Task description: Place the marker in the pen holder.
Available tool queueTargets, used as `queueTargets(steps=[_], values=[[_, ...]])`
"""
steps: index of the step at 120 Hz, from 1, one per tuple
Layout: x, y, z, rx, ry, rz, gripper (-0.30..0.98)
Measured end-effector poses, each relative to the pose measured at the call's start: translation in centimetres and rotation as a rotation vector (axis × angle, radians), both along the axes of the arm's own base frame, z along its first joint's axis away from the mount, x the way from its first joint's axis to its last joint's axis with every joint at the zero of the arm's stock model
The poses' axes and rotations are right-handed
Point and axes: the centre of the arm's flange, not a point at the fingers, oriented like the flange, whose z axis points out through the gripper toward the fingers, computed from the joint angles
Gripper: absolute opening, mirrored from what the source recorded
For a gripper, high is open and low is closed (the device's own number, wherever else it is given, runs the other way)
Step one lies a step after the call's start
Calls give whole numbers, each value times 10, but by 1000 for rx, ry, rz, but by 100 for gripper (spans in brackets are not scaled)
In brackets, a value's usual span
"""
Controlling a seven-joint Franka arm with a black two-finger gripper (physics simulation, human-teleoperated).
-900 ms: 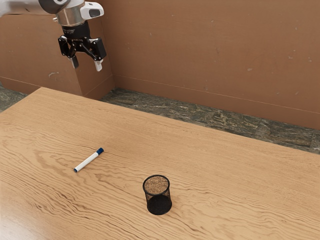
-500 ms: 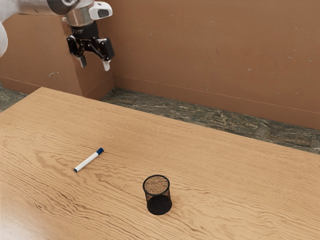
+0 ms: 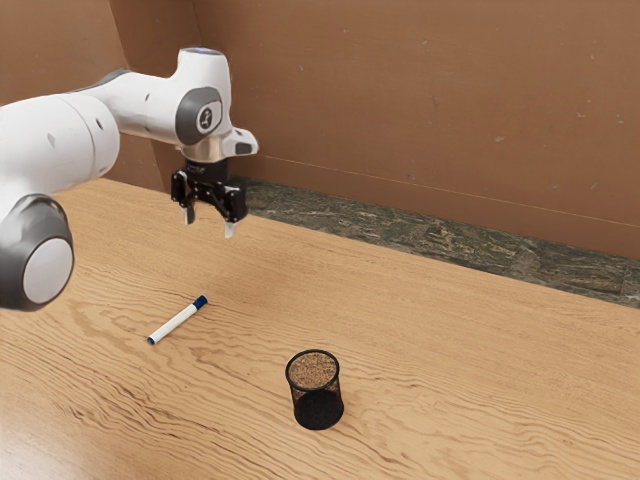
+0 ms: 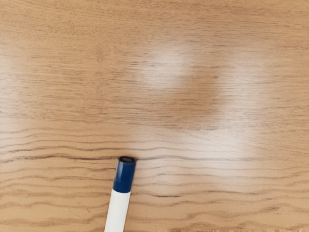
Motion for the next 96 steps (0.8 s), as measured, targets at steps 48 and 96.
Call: queueTargets(steps=[48, 96], values=[[-62, 41, -113, -43, 112, -44, 67], [-50, 43, -160, -25, 41, -226, 67]])
